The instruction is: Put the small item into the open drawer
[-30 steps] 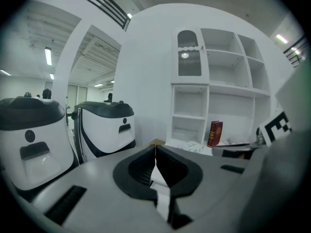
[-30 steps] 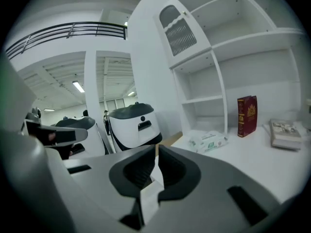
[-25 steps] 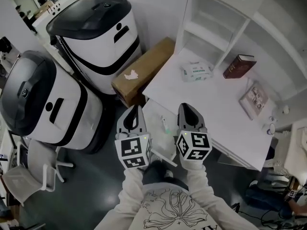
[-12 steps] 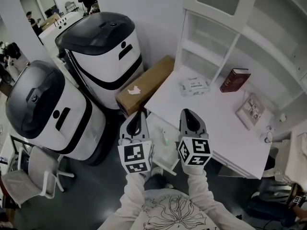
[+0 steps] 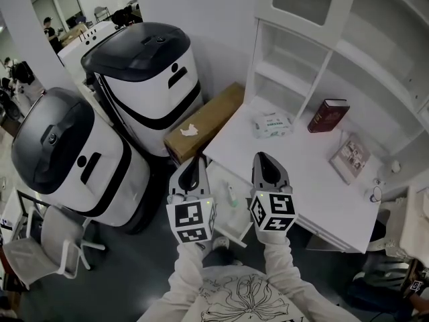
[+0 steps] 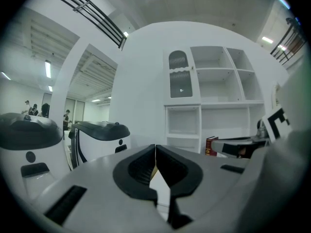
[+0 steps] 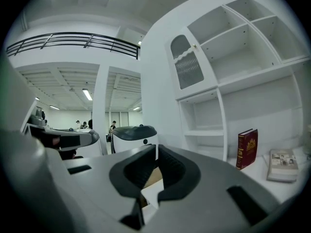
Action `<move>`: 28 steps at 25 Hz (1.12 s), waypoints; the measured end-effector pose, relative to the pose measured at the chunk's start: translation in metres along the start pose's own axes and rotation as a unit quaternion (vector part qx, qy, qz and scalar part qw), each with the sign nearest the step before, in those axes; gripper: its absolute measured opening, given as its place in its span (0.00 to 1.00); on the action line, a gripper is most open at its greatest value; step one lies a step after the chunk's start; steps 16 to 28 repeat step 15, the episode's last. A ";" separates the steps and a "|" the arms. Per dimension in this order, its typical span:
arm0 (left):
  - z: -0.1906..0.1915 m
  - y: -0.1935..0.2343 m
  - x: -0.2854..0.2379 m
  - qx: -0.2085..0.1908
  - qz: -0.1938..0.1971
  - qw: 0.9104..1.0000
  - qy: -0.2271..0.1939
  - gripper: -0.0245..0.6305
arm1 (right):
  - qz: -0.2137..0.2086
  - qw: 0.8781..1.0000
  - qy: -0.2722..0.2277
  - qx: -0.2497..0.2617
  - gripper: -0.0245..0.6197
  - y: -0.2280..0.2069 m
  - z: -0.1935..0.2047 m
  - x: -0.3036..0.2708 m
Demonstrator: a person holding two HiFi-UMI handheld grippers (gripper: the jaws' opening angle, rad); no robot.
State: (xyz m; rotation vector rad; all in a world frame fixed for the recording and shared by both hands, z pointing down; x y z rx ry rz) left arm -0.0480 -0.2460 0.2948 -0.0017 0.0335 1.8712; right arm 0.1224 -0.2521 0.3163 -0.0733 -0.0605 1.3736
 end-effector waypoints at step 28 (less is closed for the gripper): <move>0.001 -0.003 -0.002 -0.005 -0.003 1.000 0.000 0.05 | -0.005 1.000 0.002 0.005 0.06 -0.004 0.001 -0.003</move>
Point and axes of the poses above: the fingertips, and each gripper's own axes: x backward along the fingers, y to its left, z out of its underside, the point moved 2 cm from there along x, backward along the fingers, and after that the axes turned 7 degrees about -y, right-handed, at the moved point
